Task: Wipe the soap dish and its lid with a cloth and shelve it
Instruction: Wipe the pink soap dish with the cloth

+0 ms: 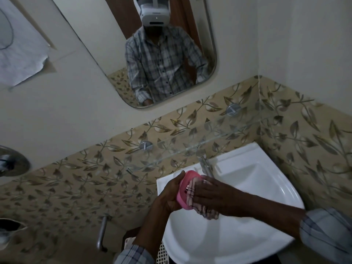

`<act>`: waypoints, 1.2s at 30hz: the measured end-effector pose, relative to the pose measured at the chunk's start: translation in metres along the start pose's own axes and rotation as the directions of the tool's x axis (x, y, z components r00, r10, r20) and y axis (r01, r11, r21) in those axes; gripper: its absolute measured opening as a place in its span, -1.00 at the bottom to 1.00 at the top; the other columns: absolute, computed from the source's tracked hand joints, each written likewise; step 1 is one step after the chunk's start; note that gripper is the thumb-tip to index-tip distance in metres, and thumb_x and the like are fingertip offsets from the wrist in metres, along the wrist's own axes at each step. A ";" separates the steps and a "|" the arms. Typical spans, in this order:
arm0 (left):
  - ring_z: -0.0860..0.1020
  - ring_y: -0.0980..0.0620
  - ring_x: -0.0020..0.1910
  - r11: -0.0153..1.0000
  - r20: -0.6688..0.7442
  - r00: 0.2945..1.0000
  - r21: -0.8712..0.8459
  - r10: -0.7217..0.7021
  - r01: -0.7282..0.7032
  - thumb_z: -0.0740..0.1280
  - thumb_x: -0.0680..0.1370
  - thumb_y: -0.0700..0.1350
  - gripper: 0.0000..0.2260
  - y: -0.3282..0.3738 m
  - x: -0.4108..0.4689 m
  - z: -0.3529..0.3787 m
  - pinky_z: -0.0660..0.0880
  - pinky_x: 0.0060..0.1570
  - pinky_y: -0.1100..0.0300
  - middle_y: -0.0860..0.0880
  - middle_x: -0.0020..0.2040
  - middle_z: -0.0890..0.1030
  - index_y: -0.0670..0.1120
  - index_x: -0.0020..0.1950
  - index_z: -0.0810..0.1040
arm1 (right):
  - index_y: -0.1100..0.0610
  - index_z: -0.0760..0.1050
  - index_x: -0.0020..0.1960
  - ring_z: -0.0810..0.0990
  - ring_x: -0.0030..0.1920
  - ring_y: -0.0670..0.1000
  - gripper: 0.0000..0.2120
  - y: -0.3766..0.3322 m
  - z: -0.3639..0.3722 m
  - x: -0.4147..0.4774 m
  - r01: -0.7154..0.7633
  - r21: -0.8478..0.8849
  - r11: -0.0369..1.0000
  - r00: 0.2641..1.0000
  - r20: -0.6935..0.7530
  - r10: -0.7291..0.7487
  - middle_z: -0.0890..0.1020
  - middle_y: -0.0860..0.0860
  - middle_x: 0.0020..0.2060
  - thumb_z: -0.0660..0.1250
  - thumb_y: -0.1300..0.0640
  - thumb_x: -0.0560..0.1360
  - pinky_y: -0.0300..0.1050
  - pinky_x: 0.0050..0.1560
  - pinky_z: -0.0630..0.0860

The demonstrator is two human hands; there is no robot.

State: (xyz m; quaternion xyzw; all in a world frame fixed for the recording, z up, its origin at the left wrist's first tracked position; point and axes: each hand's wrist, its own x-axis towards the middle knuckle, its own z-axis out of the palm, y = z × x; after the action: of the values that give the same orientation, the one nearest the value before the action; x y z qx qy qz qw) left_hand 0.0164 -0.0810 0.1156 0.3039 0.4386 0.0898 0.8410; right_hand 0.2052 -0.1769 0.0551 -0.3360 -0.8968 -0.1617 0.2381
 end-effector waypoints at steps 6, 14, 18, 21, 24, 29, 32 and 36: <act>0.63 -0.23 0.03 0.989 -0.160 0.977 0.004 0.144 -0.145 0.21 0.60 0.20 -0.45 -0.004 0.006 0.016 0.53 0.14 -0.09 -0.30 0.08 0.66 -0.25 0.31 0.53 | 0.22 0.64 -0.06 0.68 -0.19 0.19 -0.82 -0.031 -0.014 0.030 -0.374 0.362 0.854 0.878 -0.159 0.452 0.69 0.17 -0.20 0.42 0.33 0.34 0.08 -0.06 0.64; 0.64 -0.25 0.02 0.988 -0.148 0.984 -0.096 0.103 -0.118 0.21 0.55 0.22 -0.41 -0.011 -0.005 0.016 0.55 0.09 -0.08 -0.31 0.03 0.67 -0.29 0.20 0.61 | 0.00 0.64 0.02 0.69 -0.12 0.13 -0.75 -0.041 -0.022 0.046 -0.534 0.674 0.510 0.769 0.137 0.624 0.71 0.10 -0.12 0.34 0.26 0.43 0.06 0.00 0.62; 0.54 -0.24 -0.01 0.998 -0.172 0.984 0.015 -0.054 0.057 0.16 0.61 0.18 -0.47 -0.008 -0.011 0.011 0.47 0.07 -0.12 -0.29 0.01 0.62 -0.28 0.20 0.58 | 0.03 0.49 0.27 0.46 0.30 0.06 -0.62 0.008 -0.009 0.005 0.040 0.041 0.998 0.990 0.130 -0.045 0.56 -0.03 0.20 0.26 0.26 0.49 0.22 0.52 0.11; 0.53 -0.25 -0.04 0.995 -0.232 0.973 -0.095 0.005 -0.027 0.11 0.64 0.15 -0.43 -0.010 -0.008 0.019 0.46 0.03 -0.12 -0.32 -0.03 0.65 -0.33 0.13 0.62 | 0.05 0.54 0.27 0.47 0.32 0.03 -0.56 0.012 -0.005 0.004 -0.199 0.140 0.970 0.975 0.124 0.183 0.61 0.00 0.20 0.21 0.25 0.42 0.14 0.51 0.13; 0.53 -0.31 0.16 0.973 -0.330 0.939 -0.167 0.099 -0.161 0.12 0.62 0.24 -0.37 -0.019 0.000 0.023 0.42 0.24 -0.18 -0.33 0.22 0.58 -0.28 0.37 0.47 | 0.21 0.60 0.17 0.66 0.01 0.13 -0.65 -0.022 0.000 0.019 -0.559 0.510 0.654 0.823 0.244 0.513 0.70 0.17 -0.03 0.30 0.23 0.40 0.13 0.18 0.54; 0.65 -0.18 0.11 0.879 -0.446 0.759 0.195 0.474 -0.435 0.04 0.61 0.29 -0.45 -0.048 0.010 0.033 0.57 0.17 -0.07 -0.21 0.11 0.69 -0.09 0.20 0.59 | 0.09 0.64 -0.16 0.73 -0.30 0.02 -0.85 -0.037 -0.026 0.050 -0.583 0.733 -0.351 0.349 0.616 0.707 0.71 0.26 -0.20 0.35 0.08 0.54 -0.01 -0.19 0.68; 0.66 -0.06 0.14 0.732 -0.311 0.664 0.259 0.680 -0.630 0.02 0.65 0.13 -0.52 -0.067 0.014 0.044 0.61 0.06 0.15 -0.12 0.11 0.71 -0.12 0.27 0.56 | 0.34 0.60 0.07 0.71 -0.05 0.21 -0.78 -0.014 -0.048 0.067 -0.170 0.654 -0.737 0.213 0.755 0.620 0.70 0.30 -0.04 0.36 0.18 0.56 0.16 0.10 0.62; 0.69 0.03 0.00 0.639 -0.262 0.585 0.384 0.768 -0.666 0.13 0.69 -0.04 -0.79 -0.072 0.017 0.046 0.62 -0.13 0.16 -0.06 0.08 0.67 0.00 0.23 0.51 | 0.41 0.60 -0.04 0.69 -0.24 0.18 -0.72 -0.003 -0.063 0.074 -0.344 0.705 -0.620 0.305 0.708 0.637 0.70 0.29 -0.21 0.51 0.18 0.44 0.09 -0.11 0.65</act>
State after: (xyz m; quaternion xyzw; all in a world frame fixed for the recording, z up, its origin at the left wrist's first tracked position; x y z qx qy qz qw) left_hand 0.0554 -0.1511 0.0814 0.5314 0.4470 0.4297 0.5773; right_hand 0.1737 -0.1684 0.1468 -0.4810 -0.2703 0.6511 0.5212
